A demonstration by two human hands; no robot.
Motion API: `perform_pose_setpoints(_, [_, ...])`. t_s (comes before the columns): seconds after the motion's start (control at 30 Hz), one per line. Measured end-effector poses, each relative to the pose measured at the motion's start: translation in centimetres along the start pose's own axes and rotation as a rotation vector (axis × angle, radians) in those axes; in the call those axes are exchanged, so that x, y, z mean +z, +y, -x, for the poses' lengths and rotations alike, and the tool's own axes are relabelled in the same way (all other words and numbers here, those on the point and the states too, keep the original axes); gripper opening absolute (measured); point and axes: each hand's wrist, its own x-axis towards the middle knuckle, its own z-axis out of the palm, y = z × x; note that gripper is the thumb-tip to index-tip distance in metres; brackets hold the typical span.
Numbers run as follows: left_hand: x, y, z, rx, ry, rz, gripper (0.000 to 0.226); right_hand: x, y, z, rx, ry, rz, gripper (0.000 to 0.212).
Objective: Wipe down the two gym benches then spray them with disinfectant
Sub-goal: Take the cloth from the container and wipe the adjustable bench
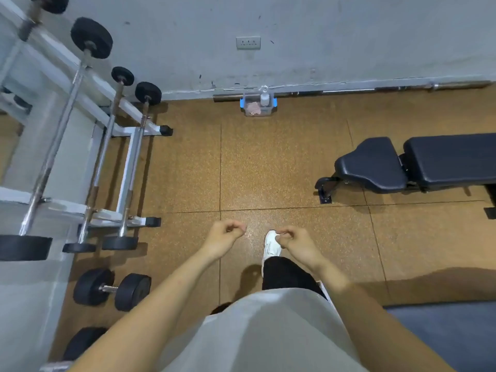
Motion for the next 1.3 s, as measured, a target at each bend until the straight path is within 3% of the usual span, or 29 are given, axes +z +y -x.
perform_pose_setpoints(0.33, [-6.6, 14.3, -20.0, -0.033, 0.013, 0.099, 0.017, -13.9, -15.6, -20.6, -0.071, -0.011, 0.197, 0.017])
perform_pose_setpoints(0.37, [-7.2, 15.1, -22.3, -0.047, 0.019, 0.117, 0.017, -14.8, -16.9, -22.9, -0.077, -0.014, 0.204, 0.005])
perform_pose_setpoints(0.4, [-7.7, 15.7, -24.8, -0.061, 0.024, 0.135, 0.017, -15.6, -18.4, -25.3, -0.056, -0.022, 0.205, 0.009])
perform_pose_setpoints(0.47, [-9.0, 17.0, -30.3, -0.079, 0.017, 0.159, 0.017, -17.1, -21.0, -30.5, -0.07, -0.03, 0.258, 0.021])
perform_pose_setpoints(0.63, [-13.6, 20.8, -46.3, -0.071, -0.001, 0.172, 0.014, -20.4, -27.9, -44.0, -0.025, -0.015, 0.294, 0.027])
perform_pose_setpoints(0.9, [-21.2, 27.5, -70.0, -0.044, -0.044, 0.024, 0.014, -25.6, -37.3, -64.6, 0.046, -0.044, 0.304, 0.027])
perform_pose_setpoints(1.07, [-21.8, 27.3, -85.0, -0.1, -0.045, -0.046, 0.013, -27.3, -37.3, -80.1, 0.031, -0.044, 0.319, 0.023])
perform_pose_setpoints(1.2, [-18.8, 23.2, -97.2, -0.157, 0.035, -0.061, 0.01, -25.7, -32.0, -94.2, 0.054, -0.051, 0.3, 0.022])
perform_pose_setpoints(1.3, [-15.0, 17.8, -106.1, -0.181, -0.011, -0.121, 0.017, -23.4, -26.0, -103.8, 0.087, -0.051, 0.314, 0.024])
